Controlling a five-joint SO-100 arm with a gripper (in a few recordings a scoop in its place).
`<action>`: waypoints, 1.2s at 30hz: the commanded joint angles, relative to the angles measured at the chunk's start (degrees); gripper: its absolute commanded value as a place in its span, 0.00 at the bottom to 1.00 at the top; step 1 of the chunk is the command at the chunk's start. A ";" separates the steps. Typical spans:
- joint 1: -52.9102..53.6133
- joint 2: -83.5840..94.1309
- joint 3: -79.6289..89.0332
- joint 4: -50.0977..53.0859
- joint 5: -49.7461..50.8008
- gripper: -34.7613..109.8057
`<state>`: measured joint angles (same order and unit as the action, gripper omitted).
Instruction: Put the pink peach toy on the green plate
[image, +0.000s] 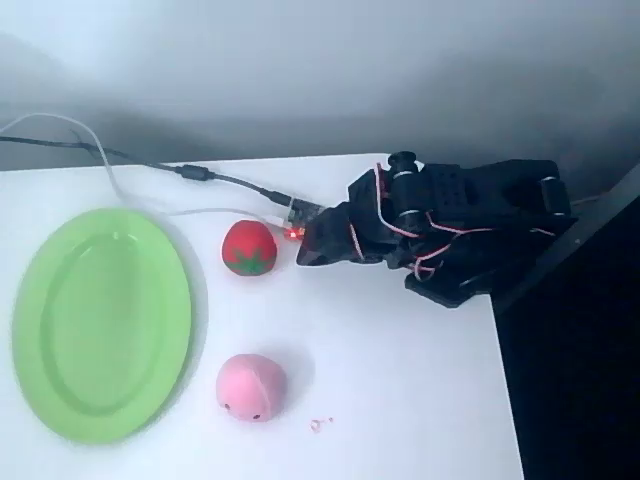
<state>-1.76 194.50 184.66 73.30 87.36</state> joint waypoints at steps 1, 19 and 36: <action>-2.02 1.32 3.25 -0.35 -6.77 0.24; -3.96 -5.01 -6.24 -7.82 3.60 0.24; -33.93 -81.30 -86.31 -11.60 20.30 0.49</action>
<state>-31.90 123.66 110.74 64.42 105.82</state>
